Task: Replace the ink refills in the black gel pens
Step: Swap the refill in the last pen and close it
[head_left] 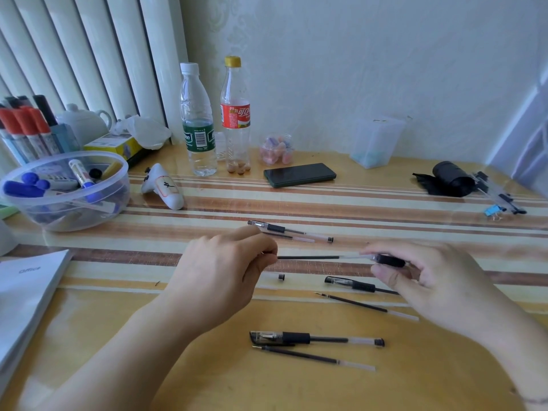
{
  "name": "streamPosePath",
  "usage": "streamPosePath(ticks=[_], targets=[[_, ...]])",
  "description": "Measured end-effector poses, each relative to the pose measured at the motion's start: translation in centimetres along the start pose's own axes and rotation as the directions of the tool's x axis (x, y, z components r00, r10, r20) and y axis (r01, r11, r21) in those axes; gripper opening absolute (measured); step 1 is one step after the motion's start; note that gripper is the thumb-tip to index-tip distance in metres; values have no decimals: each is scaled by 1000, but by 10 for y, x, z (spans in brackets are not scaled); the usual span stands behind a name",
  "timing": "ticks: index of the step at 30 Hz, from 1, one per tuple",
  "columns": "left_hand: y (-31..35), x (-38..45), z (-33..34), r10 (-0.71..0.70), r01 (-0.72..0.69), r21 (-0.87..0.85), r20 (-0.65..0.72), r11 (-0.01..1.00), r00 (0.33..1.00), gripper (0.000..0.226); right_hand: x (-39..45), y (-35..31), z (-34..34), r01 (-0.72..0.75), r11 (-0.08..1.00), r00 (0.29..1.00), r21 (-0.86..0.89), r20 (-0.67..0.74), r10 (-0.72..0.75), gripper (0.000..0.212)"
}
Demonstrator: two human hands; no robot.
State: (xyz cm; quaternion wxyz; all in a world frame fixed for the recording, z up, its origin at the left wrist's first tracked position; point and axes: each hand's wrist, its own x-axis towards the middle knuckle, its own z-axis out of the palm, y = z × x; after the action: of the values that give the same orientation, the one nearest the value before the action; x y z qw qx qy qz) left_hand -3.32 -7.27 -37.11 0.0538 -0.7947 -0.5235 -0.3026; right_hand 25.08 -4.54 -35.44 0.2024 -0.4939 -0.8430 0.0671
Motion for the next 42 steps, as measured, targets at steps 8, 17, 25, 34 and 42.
streamPosePath(ticks=[8, 17, 25, 34, 42], targets=[[24, -3, 7, -7, -27, -312, -105, 950, 994, 21, 0, -19, 28, 90, 972, 993, 216, 58, -105, 39], [20, -1, 5, -262, 117, -555, -188, 823, 947, 17, 1, -21, 32, 124, 925, 992, 359, -19, -126, 24], [27, -6, 13, -223, 158, -545, -56, 823, 973, 25, -1, -24, 31, 156, 959, 985, 238, 40, -170, 30], [32, -6, 9, -124, 126, -317, 26, 940, 992, 26, -1, -33, 23, 231, 973, 973, 9, 25, -231, 24], [34, -6, 9, -83, 82, -186, 4, 979, 997, 21, -5, -41, 24, 184, 983, 980, 1, -84, -183, 25]])
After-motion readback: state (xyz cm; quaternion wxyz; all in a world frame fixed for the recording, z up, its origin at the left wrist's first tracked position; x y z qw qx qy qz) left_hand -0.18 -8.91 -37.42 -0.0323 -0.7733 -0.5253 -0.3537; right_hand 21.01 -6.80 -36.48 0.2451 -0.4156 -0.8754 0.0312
